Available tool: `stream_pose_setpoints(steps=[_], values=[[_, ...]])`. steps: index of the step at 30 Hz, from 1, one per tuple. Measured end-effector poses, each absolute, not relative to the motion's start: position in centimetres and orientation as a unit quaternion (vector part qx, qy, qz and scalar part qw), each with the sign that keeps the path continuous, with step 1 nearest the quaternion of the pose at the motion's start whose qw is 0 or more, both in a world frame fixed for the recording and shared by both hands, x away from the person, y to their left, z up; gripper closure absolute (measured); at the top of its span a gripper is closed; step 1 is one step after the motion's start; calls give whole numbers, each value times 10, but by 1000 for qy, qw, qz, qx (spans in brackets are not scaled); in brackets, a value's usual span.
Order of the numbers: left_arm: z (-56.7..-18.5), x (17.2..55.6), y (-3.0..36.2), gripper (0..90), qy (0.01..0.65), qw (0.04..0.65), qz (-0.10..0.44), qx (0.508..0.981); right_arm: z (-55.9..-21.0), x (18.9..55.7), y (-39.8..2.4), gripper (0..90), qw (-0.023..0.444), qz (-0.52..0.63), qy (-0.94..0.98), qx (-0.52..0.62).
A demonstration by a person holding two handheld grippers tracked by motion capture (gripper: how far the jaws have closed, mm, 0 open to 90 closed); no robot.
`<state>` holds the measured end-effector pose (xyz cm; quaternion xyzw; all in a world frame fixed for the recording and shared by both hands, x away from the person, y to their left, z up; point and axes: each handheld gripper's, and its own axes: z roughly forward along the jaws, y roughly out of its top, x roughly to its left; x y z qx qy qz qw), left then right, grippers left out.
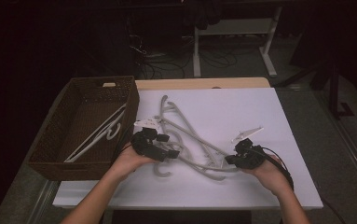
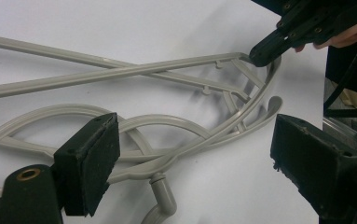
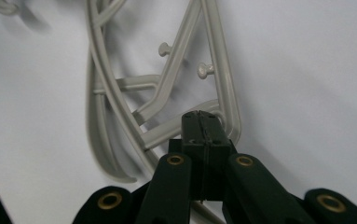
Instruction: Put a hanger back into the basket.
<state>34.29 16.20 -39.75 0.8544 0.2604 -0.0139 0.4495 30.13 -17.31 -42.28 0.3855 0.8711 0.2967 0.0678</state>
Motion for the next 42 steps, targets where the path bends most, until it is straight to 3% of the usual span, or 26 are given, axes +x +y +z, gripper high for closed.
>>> stream_pose_setpoints(steps=[6, 13, 27, 35, 42], values=[[-398, 344, 163, 161, 262, 448, -13, 854, -424, 312, -170, 893, 95, 271, 874, 391], [-400, 345, 163, 161, 263, 446, -14, 855, -423, 351, -174, 893, 128, 257, 864, 413], [-402, 344, 162, 162, 257, 440, -14, 860, -435, 417, -166, 894, 148, 250, 846, 447], [-404, 344, 161, 164, 255, 434, -11, 864, -421, 407, -178, 872, 137, 324, 821, 449], [-405, 342, 159, 165, 249, 433, -13, 866, -408, 385, -191, 729, 135, 353, 814, 442]])
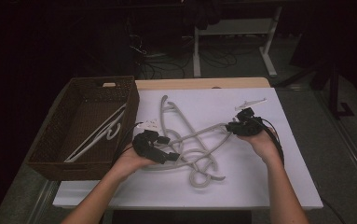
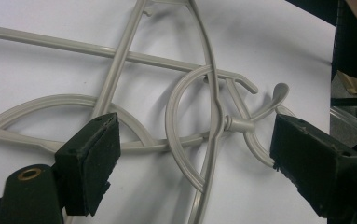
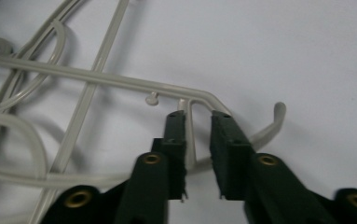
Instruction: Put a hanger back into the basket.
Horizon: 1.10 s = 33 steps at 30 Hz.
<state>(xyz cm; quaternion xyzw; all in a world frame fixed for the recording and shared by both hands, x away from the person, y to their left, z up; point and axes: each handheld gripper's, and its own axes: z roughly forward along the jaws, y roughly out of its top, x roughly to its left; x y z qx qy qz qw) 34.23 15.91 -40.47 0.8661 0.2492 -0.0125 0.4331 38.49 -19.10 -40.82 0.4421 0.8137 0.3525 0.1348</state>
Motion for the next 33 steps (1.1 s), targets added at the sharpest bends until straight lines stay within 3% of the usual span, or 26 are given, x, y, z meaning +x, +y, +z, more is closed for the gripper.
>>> stream_pose_setpoints(steps=[4, 7, 8, 16, 25, 33], values=[[-406, 342, 160, 165, 248, 433, -11, 867, -405, 370, -202, 574, 142, 363, 806, 446], [-406, 340, 161, 165, 247, 431, -10, 868, -407, 364, -207, 509, 144, 366, 804, 447], [-406, 340, 161, 165, 248, 431, -10, 868, -413, 351, -214, 410, 148, 368, 800, 449], [-412, 335, 167, 181, 255, 421, -2, 870, -427, 323, -222, 174, 143, 376, 799, 446], [-434, 330, 150, 246, 212, 358, 17, 909, -432, 322, -221, 145, 142, 372, 800, 449], [-447, 324, 137, 372, 179, 321, 32, 930, -434, 324, -220, 143, 141, 368, 802, 448]])
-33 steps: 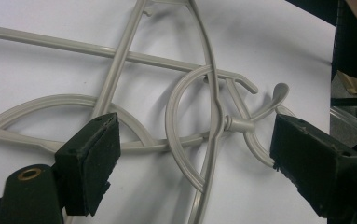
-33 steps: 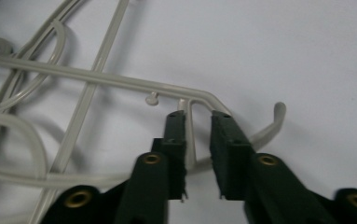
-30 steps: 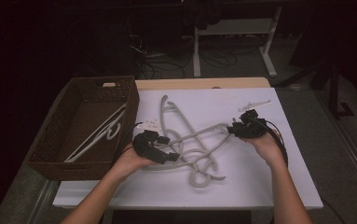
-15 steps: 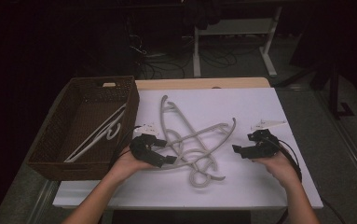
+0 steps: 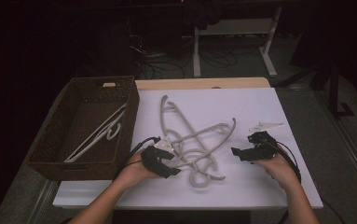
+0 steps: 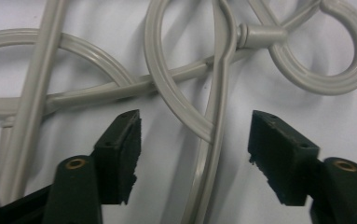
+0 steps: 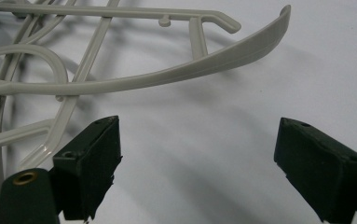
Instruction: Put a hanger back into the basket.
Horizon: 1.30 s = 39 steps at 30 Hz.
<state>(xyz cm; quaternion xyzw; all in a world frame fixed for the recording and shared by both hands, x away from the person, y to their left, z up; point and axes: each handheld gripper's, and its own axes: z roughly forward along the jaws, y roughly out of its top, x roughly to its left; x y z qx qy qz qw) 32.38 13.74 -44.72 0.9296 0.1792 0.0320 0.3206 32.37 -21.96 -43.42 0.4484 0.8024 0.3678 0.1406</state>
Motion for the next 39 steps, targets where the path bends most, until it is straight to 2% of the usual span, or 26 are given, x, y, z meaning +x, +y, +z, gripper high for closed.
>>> stream_pose_setpoints(steps=[6, 10, 12, 13, 15, 20, 27, 30, 35, 39], values=[[-450, 322, 135, 475, 162, 303, 56, 937, -435, 325, -219, 143, 142, 366, 804, 446], [-449, 322, 133, 533, 160, 300, 58, 939, -435, 325, -218, 143, 139, 368, 804, 447], [-449, 322, 133, 575, 158, 300, 57, 939, -435, 325, -219, 143, 139, 368, 803, 448], [-449, 322, 133, 624, 157, 300, 56, 939, -435, 326, -219, 144, 139, 368, 802, 448], [-449, 323, 133, 642, 158, 301, 55, 939, -435, 326, -219, 144, 139, 368, 802, 449], [-449, 324, 134, 752, 162, 303, 53, 938, -435, 326, -219, 144, 139, 368, 802, 449], [-446, 327, 133, 819, 178, 296, 47, 937, -435, 326, -220, 144, 140, 369, 803, 447], [-442, 328, 134, 821, 177, 300, 43, 936, -435, 326, -220, 144, 139, 369, 802, 449], [-428, 327, 135, 821, 187, 320, 36, 928, -436, 326, -222, 144, 140, 370, 801, 450], [-401, 327, 135, 821, 198, 339, 41, 919, -436, 326, -222, 144, 142, 371, 799, 452]])
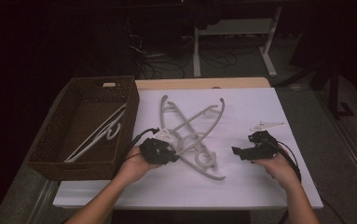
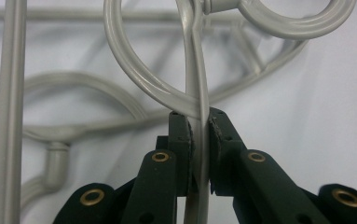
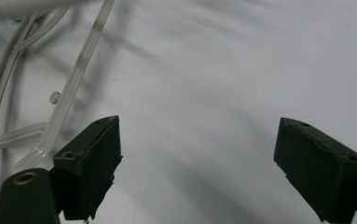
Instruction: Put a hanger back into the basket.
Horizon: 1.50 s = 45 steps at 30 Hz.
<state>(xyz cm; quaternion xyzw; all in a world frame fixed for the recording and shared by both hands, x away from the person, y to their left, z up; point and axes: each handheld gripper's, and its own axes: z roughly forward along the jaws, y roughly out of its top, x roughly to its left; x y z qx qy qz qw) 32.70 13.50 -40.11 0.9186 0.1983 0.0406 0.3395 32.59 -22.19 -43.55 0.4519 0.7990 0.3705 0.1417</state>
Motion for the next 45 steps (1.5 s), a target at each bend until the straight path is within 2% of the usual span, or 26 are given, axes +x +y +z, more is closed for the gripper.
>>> stream_pose_setpoints(steps=[13, 25, 33, 45], values=[[-327, 335, 151, 821, 193, 362, 55, 910, -435, 327, -220, 143, 143, 376, 799, 447], [-281, 346, 218, 822, 220, 364, 91, 901, -433, 326, -221, 142, 142, 378, 796, 451], [-273, 347, 284, 822, 254, 359, 106, 892, -435, 327, -219, 141, 142, 375, 797, 452], [-307, 350, 366, 821, 324, 349, 94, 874, -436, 328, -218, 141, 144, 368, 800, 452]])
